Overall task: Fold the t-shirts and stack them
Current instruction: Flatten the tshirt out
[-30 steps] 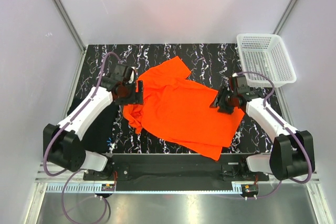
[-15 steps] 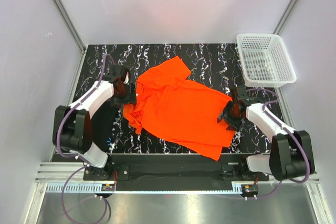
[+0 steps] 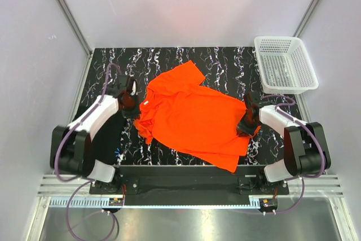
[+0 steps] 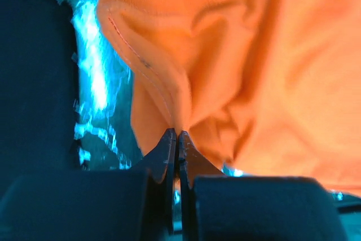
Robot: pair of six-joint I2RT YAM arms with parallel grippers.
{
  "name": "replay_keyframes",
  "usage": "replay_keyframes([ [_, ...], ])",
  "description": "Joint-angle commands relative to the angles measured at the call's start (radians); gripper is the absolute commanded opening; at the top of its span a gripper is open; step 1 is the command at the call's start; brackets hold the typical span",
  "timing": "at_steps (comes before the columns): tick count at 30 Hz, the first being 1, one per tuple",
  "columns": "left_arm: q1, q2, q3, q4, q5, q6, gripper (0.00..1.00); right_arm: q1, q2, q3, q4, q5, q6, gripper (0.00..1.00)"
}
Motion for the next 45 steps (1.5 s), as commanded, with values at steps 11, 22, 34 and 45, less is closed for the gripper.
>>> replay_keyframes([
  [11,0.003,-0.561,-0.046,-0.120,-0.014,-0.070,0.00,-0.001,-0.360,0.073,-0.087,0.116,-0.050,0.00],
  [22,0.004,-0.444,0.100,-0.149,-0.137,-0.090,0.05,-0.011,-0.352,0.351,-0.096,0.296,-0.141,0.00],
  [34,0.018,0.148,0.500,-0.092,-0.227,0.022,0.66,-0.067,0.442,0.947,-0.082,0.236,-0.404,0.31],
  [45,0.018,-0.251,-0.005,-0.071,-0.111,-0.067,0.70,-0.073,0.164,0.623,-0.214,0.069,-0.422,0.37],
])
